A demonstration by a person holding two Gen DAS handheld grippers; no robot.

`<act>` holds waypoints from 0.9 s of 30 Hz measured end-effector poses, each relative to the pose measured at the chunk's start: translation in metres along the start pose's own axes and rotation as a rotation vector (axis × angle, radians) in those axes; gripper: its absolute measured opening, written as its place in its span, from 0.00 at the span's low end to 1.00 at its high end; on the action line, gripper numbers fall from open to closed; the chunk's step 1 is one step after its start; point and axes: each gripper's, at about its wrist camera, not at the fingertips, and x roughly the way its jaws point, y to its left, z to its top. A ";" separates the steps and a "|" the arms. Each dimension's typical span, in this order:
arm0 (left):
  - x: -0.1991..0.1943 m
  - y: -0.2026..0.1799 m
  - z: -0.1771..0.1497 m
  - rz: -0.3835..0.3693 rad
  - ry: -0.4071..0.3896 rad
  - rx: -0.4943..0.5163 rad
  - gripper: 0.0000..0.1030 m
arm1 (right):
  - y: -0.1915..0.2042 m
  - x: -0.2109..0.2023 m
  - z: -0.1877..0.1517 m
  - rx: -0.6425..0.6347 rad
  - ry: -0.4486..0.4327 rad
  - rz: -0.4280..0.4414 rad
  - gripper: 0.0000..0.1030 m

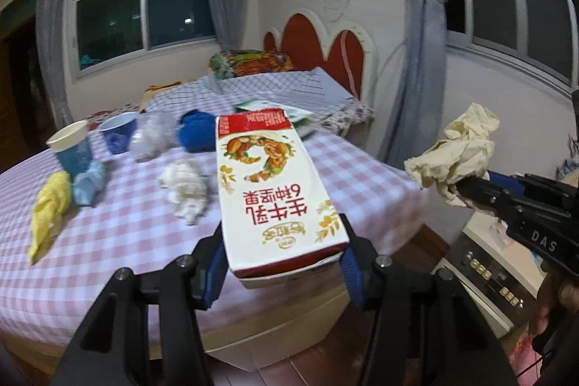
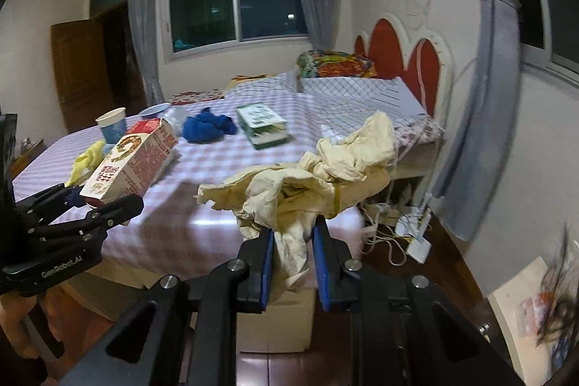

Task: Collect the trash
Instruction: 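Carry the milk carton and beige cloth over the black trash bin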

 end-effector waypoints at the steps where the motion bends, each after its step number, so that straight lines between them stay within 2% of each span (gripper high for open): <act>1: 0.001 -0.007 0.000 -0.009 0.002 0.008 0.53 | -0.008 -0.004 -0.004 0.011 0.002 -0.012 0.21; 9: 0.010 -0.058 -0.009 -0.091 0.018 0.064 0.53 | -0.056 -0.019 -0.030 0.067 0.033 -0.089 0.21; 17: 0.023 -0.121 -0.028 -0.179 0.064 0.153 0.53 | -0.109 -0.030 -0.074 0.133 0.101 -0.156 0.21; 27: 0.059 -0.176 -0.062 -0.264 0.168 0.207 0.53 | -0.168 -0.020 -0.129 0.204 0.204 -0.205 0.21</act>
